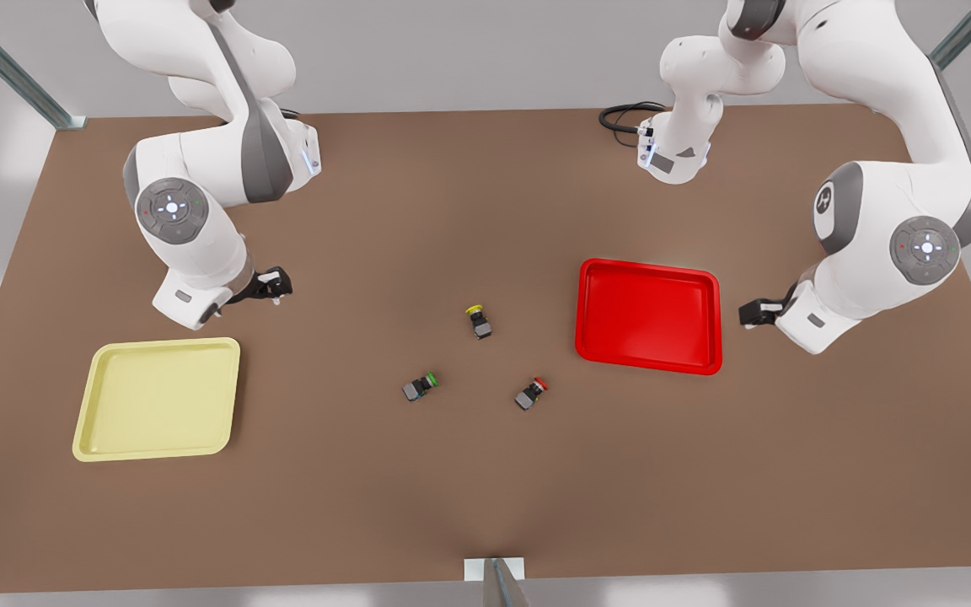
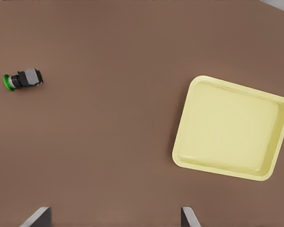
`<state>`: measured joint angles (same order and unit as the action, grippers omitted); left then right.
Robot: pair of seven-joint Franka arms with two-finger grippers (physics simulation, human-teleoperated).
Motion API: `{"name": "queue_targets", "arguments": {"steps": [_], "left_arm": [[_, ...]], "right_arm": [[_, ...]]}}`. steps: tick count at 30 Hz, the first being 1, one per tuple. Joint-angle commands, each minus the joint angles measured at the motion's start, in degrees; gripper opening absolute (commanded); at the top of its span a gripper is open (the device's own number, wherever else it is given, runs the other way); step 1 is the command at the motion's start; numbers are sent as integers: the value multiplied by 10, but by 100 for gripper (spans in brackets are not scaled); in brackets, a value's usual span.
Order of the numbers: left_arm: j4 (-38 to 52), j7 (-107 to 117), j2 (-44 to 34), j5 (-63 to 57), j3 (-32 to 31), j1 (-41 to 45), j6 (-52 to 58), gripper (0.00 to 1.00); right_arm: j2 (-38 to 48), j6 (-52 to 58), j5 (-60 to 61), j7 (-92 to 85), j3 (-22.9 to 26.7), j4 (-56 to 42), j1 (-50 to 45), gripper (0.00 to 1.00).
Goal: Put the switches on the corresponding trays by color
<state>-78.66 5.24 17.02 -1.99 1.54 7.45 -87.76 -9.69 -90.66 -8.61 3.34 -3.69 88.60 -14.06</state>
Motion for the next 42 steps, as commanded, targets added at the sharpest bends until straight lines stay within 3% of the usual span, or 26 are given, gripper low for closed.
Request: {"name": "queue_targets", "arguments": {"steps": [1,3,5,10,12,18,23,30,34,42], "left_arm": [[1,0,1,-3,0,2,1,100],[10,-8,19,-1,-10,6,7,100],[116,3,95,-3,-35,44,46,100],[131,158,179,0,-35,210,-104,100],[140,195,200,-1,-7,273,-118,100],[162,233,296,17,-3,344,-245,100],[191,229,363,81,73,432,-309,100],[211,230,410,82,90,456,-352,100],[219,200,416,93,126,429,-363,100],[254,209,484,109,125,462,-434,100]], "right_arm": [[-1,0,0,0,0,-1,0,100],[-1,-1,0,0,0,0,0,100],[-1,-2,0,0,-1,0,0,100],[-2,-2,0,-1,0,0,0,100],[-2,-2,0,-1,0,0,0,100],[-2,-1,0,-1,0,1,0,100],[-2,0,0,-3,0,1,0,100],[-6,5,0,-8,0,1,2,100],[-6,6,0,-7,-1,2,-1,100],[-9,4,0,0,-11,3,-4,100]]}}
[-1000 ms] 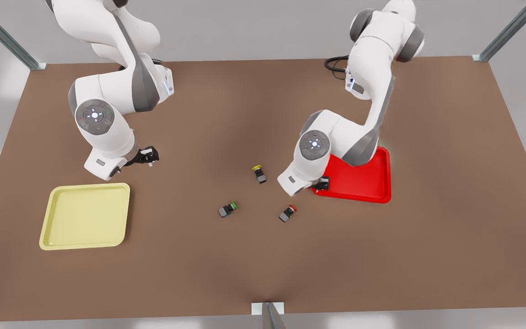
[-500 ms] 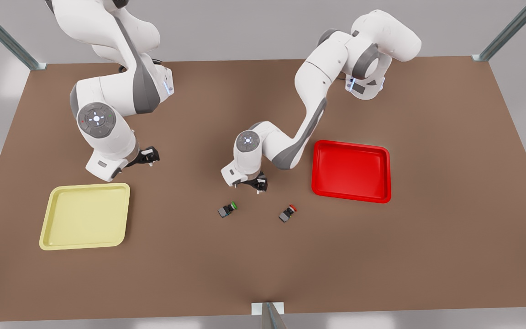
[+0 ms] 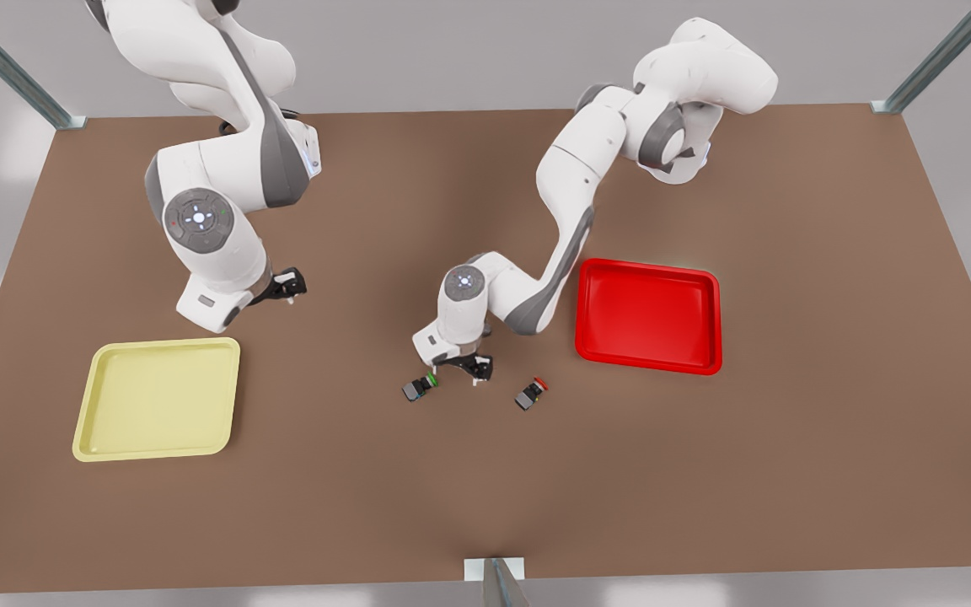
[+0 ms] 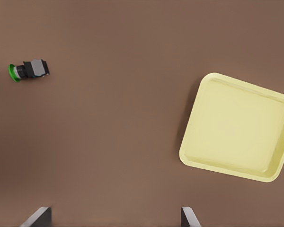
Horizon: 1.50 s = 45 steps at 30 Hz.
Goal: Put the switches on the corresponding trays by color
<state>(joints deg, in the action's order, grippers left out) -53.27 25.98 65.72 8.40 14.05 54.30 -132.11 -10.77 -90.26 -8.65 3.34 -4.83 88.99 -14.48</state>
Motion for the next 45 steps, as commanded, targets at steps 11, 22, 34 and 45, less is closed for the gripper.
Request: {"name": "queue_targets", "arguments": {"steps": [11,22,34,45], "left_arm": [[11,-268,22,103,-1,-1,-71,99],[29,-303,-4,118,33,-28,124,99],[15,-291,-8,117,82,-65,174,99],[4,-442,-20,135,26,-126,192,99]], "right_arm": [[-18,-2,-1,1,-2,-2,-15,100],[-23,-16,-2,2,-2,-8,-22,100],[-26,-21,-3,2,-2,-7,-26,100],[-36,-22,-3,2,-2,-7,-27,100]]}}
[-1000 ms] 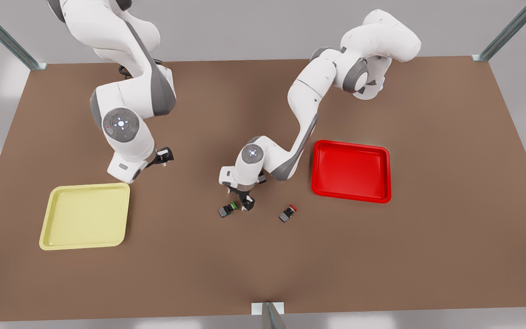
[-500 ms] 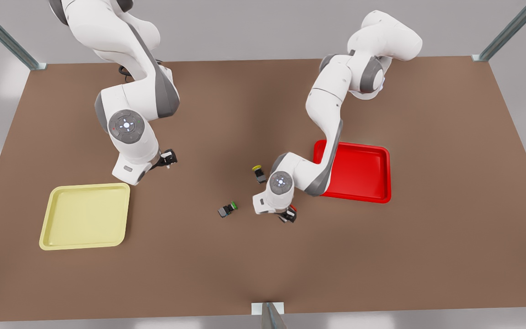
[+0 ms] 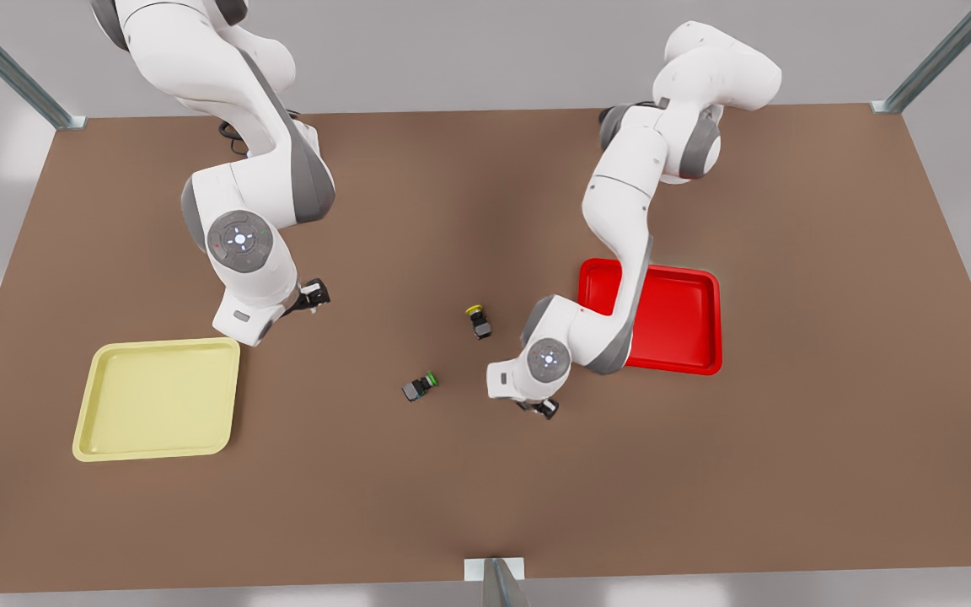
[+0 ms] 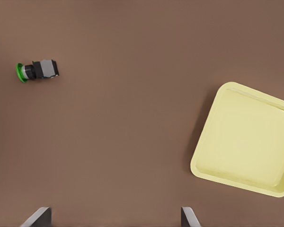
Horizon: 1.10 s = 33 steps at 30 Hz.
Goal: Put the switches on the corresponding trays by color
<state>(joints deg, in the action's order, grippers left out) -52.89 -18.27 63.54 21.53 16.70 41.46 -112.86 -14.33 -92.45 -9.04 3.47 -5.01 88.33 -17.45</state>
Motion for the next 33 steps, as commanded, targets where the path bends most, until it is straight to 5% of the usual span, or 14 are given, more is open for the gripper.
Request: {"name": "queue_targets", "arguments": {"steps": [1,9,33], "left_arm": [[-1,0,-2,0,0,-1,1,99],[-17,13,-8,-6,8,11,57,100],[-15,-41,19,-3,27,23,-37,99]], "right_arm": [[-1,0,0,0,0,0,-3,100],[-1,2,-1,0,0,0,-4,100],[-5,1,-2,0,0,0,-11,100]]}}
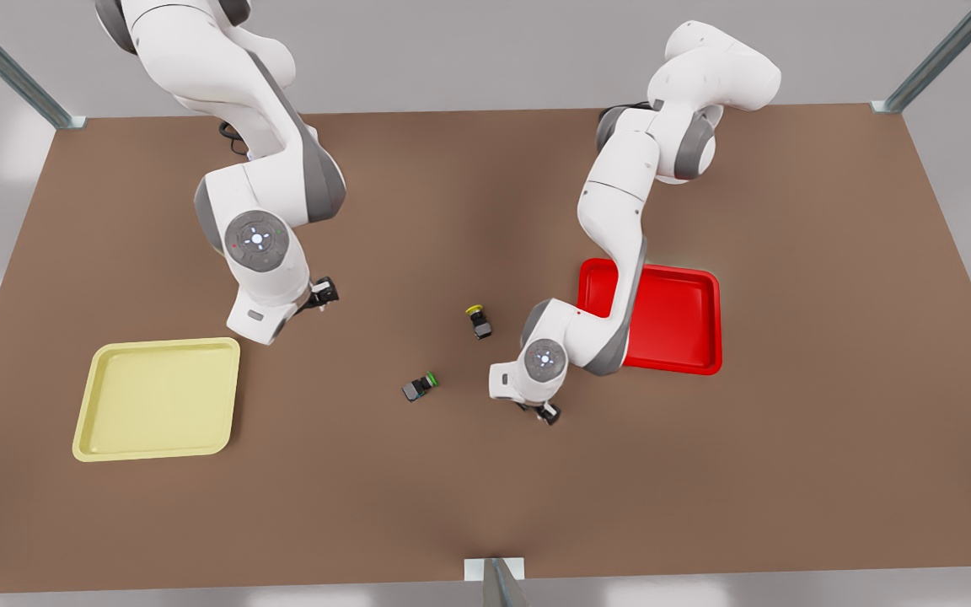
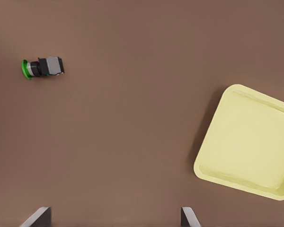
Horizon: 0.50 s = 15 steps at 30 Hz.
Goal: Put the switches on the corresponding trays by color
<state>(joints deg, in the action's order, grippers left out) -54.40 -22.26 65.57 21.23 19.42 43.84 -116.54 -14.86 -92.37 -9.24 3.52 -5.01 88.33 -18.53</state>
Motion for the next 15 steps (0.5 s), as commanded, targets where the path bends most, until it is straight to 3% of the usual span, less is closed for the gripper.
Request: {"name": "queue_targets", "arguments": {"steps": [1,6,9,10,15], "left_arm": [[0,0,0,0,0,0,0,99],[-1,9,4,0,0,2,-1,97],[1,8,8,0,0,3,-1,71],[1,8,8,1,-1,2,-1,68],[2,8,6,1,-1,2,0,68]], "right_arm": [[0,0,-1,0,0,0,0,100],[-7,-1,1,0,0,0,-6,100],[-37,-2,6,0,-1,-15,-41,100],[-49,-10,7,0,-1,-18,-57,100],[-94,-82,53,14,0,-18,-107,100]]}}
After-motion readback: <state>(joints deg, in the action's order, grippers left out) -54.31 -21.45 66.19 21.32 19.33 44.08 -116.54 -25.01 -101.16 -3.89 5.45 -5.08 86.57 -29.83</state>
